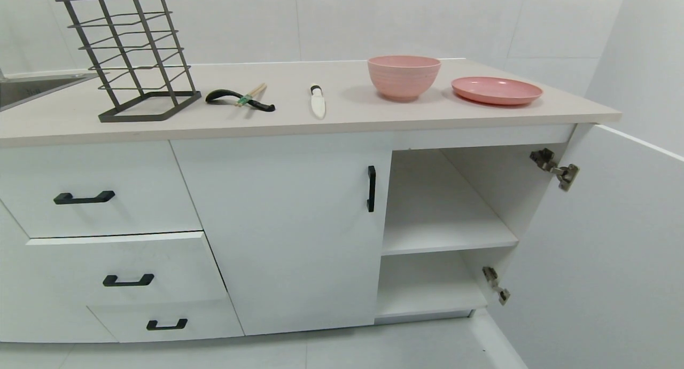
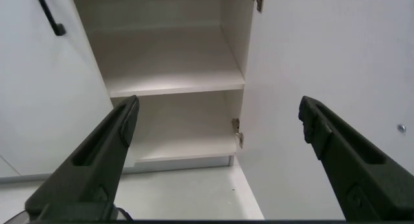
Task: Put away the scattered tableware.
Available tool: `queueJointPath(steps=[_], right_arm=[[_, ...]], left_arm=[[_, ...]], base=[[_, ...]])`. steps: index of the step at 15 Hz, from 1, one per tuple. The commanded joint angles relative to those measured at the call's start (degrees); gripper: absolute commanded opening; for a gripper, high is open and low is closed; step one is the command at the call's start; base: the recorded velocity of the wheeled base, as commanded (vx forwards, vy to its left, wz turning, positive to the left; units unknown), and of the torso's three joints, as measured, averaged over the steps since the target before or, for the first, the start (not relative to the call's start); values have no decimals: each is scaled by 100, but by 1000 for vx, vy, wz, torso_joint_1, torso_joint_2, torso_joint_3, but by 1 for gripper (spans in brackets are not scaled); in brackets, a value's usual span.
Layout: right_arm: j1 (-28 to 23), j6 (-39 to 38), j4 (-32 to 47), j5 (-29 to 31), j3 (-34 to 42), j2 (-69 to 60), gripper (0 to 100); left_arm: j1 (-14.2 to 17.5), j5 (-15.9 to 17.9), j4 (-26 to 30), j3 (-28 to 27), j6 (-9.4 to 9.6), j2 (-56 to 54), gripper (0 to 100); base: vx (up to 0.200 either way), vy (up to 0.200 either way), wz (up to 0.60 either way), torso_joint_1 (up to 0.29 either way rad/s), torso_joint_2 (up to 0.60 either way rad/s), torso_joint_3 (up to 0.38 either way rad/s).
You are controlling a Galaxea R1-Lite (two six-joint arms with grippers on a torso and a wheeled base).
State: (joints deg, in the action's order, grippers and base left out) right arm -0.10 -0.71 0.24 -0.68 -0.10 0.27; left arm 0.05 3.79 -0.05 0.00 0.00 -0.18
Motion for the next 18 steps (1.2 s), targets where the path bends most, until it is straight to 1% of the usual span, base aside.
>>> queueJointPath(steps=[1, 3, 5, 9, 11, 18], right_arm=[[1, 0, 2, -2, 1, 17, 100], [1, 0, 2, -2, 1, 8, 100], [1, 0, 2, -2, 1, 8, 100], [1, 0, 2, -2, 1, 8, 100], [1, 0, 2, -2, 1, 8, 100], [1, 0, 2, -2, 1, 8, 100]], left_arm=[[4, -10, -4, 0, 9, 18, 100], [4, -19, 5, 0, 26, 18, 100], [4, -19, 5, 0, 26, 18, 100], [4, -28, 5, 0, 26, 18, 100], [4, -36, 5, 0, 26, 18, 100], [4, -28, 5, 0, 18, 18, 100]], base=[[0, -200, 0, 12, 2, 2], [0, -200, 0, 7, 5, 2], [0, 0, 0, 0, 0, 0], [0, 0, -600, 4, 0, 6], [0, 0, 0, 0, 0, 0], [200, 0, 0, 4, 4, 2]])
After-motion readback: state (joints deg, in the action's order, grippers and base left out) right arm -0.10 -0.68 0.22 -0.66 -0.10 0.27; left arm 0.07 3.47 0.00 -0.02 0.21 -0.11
